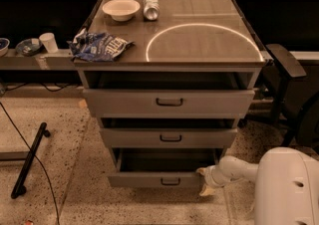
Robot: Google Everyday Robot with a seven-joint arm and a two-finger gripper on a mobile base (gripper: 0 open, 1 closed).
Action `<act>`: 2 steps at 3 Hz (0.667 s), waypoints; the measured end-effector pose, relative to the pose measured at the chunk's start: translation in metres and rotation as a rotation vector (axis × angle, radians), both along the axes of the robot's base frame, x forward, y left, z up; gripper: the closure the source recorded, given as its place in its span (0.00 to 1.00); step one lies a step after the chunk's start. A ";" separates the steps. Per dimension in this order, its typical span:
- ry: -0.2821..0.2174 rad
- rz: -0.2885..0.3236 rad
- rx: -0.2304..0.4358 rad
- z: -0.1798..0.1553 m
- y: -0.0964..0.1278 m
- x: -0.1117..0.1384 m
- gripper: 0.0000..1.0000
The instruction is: Open bottom drawer
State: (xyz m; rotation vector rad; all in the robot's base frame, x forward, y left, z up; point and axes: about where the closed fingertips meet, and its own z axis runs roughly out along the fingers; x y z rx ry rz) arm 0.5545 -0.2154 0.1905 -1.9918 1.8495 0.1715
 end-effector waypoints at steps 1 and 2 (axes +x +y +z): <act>0.062 -0.001 -0.007 0.006 -0.002 -0.035 0.36; 0.145 -0.024 -0.022 0.017 -0.013 -0.086 0.37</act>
Offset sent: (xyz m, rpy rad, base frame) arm -0.1273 -0.0251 0.0279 -0.0416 0.2166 -0.0529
